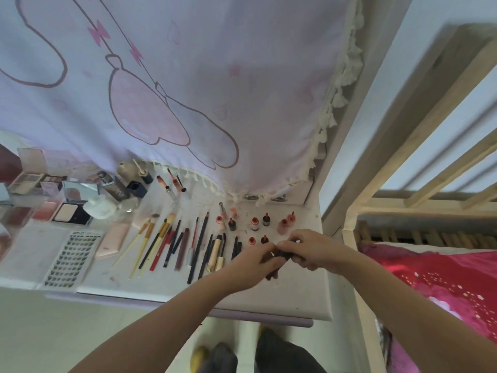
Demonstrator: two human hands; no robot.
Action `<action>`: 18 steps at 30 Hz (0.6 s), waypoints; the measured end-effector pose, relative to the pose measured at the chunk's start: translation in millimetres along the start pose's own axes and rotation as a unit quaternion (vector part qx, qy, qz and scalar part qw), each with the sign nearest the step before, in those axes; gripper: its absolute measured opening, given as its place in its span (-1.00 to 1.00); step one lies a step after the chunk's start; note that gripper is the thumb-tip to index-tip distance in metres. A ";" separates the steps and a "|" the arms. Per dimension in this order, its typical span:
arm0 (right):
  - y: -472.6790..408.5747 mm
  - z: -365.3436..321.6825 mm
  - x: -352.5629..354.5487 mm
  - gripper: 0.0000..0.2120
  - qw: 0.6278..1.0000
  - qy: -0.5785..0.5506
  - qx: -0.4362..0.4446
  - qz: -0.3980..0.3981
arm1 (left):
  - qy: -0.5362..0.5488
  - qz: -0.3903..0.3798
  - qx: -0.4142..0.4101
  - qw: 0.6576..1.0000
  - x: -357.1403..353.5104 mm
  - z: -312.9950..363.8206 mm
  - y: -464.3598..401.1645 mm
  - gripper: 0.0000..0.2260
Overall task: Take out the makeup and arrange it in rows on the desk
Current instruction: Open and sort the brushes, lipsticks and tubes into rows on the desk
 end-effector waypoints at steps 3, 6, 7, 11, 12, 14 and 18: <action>4.3 3.6 2.5 -0.79 0.996 -0.083 -0.024 0.005 | -0.029 -0.022 0.003 0.999 8.1 -4.2 10.7 -0.80; 16.7 16.6 43.7 -0.78 0.976 -0.192 -0.032 0.102 | -0.006 -0.010 0.066 0.998 17.7 -40.7 33.3 -0.84; 20.6 20.3 53.4 -0.79 0.972 -0.204 -0.027 0.116 | 0.017 0.004 0.082 0.996 19.6 -51.4 40.4 -0.86; 15.8 34.2 30.8 -0.85 0.964 -0.256 -0.037 0.064 | 0.071 0.055 0.079 0.993 11.6 -54.1 36.2 -0.87; 12.8 37.2 20.8 -0.83 0.955 -0.291 -0.034 0.047 | 0.079 0.060 0.074 0.992 7.1 -50.8 31.2 -0.85; 10.5 44.1 8.8 -0.77 0.927 -0.373 -0.012 0.029 | 0.092 0.068 0.083 0.990 0.0 -48.9 26.1 -0.81; 6.2 67.1 -2.8 -0.81 0.915 -0.397 0.000 0.068 | 0.177 0.098 0.121 0.972 -7.5 -62.4 25.3 -0.82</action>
Point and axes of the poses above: each hand's wrist, its own y-axis away from the middle knuckle, its own x-axis out of the back of the hand, z = x × y, the point moved 5 cm from there along -y, towards the middle knuckle, and after that the axes turned 1 degree about y, right-handed, at the moved point
